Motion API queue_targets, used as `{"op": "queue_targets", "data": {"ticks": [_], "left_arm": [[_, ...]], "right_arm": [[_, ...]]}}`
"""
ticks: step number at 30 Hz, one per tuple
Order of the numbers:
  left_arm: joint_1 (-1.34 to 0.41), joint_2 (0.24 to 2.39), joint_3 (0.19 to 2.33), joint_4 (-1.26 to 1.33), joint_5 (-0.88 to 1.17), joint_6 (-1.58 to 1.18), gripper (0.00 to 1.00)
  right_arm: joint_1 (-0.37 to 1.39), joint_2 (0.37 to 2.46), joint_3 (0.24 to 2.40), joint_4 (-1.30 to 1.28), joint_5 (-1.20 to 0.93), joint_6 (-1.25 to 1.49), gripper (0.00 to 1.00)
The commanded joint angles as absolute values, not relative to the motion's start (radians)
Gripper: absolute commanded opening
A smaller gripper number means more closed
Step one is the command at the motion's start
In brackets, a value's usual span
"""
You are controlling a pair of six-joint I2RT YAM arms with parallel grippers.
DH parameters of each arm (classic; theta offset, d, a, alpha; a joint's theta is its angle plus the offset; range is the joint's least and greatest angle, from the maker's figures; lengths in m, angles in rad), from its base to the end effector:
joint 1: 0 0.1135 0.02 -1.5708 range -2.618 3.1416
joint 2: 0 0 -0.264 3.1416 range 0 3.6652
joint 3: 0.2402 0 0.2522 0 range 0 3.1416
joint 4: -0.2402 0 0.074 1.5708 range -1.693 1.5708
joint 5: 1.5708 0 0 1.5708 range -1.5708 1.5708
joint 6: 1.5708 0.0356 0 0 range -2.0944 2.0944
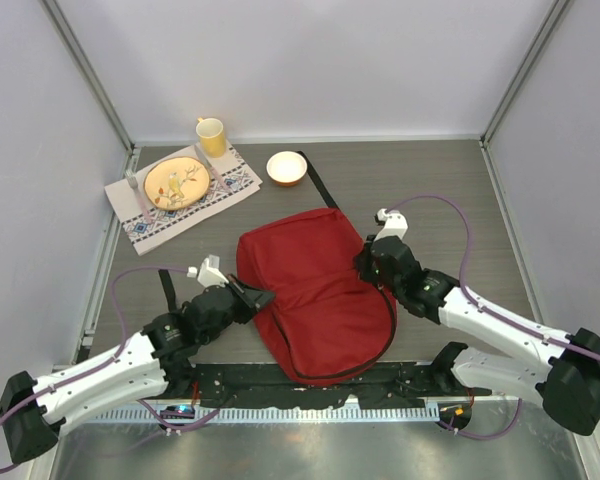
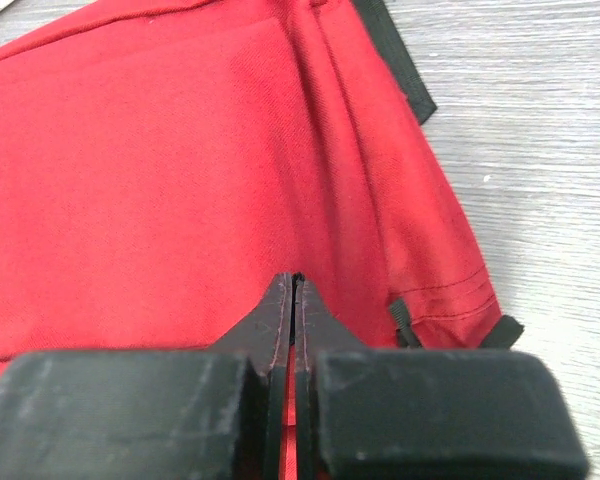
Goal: Pack the student bag
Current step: Zip the student bag at the center of the board, then reset both arms
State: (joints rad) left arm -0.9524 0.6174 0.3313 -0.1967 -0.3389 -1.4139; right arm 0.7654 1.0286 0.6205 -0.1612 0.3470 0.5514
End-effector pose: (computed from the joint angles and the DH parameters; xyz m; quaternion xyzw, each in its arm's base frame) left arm 0.0977 -0.1170 0.2048 -0.2779 0.8011 -0.4178 0.3264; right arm 0.1692 0.1457 0.2396 -0.0099 0.8680 0.1695 0.4667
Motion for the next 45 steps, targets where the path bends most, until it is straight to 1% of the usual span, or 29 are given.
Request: {"op": "queue_targets", "data": {"ticks": [1,9,19,29,34,37,38,39,41,43,44,45], "left_arm": [[-0.934,0.617,0.368,-0.256,-0.407,-1.361,0.00],[-0.927,0.627,0.388,-0.268,-0.393,-1.339,0.00],[-0.925,0.650,0.410,-0.267,-0.384,-1.315,0.00],[-0.923,0.716,0.482,-0.291,-0.382,-1.229,0.00],[-0.896,0.779,0.523,-0.278,-0.359,-1.155,0.00],[-0.804,0.872,0.574,-0.227,-0.278,-1.094,0.00],[-0.766,0.900,0.587,-0.213,-0.191,-1.059,0.00],[-0.697,0.926,0.619,-0.184,-0.160,-1.036,0.00],[-0.640,1.006,0.650,-0.166,-0.089,-0.973,0.00],[-0.540,1.067,0.705,-0.134,-0.010,-0.948,0.00],[-0.507,1.130,0.728,-0.114,0.050,-0.928,0.00],[-0.461,1.158,0.776,-0.115,0.140,-0.924,0.00]], "right_arm": [[0.719,0.989,0.623,-0.178,0.416,0.534,0.01],[0.644,0.962,0.609,-0.183,0.388,0.526,0.01],[0.611,0.905,0.594,-0.207,0.377,0.528,0.01],[0.577,0.876,0.614,-0.256,0.400,0.505,0.01],[0.555,0.865,0.609,-0.255,0.397,0.509,0.01],[0.549,0.864,0.620,-0.250,0.396,0.511,0.01],[0.549,0.864,0.624,-0.247,0.396,0.511,0.01],[0.546,0.870,0.629,-0.238,0.397,0.511,0.01],[0.545,0.885,0.638,-0.229,0.385,0.508,0.01],[0.543,0.908,0.643,-0.222,0.379,0.518,0.01],[0.543,0.914,0.641,-0.209,0.373,0.518,0.02],[0.543,0.928,0.641,-0.204,0.358,0.520,0.07]]}}
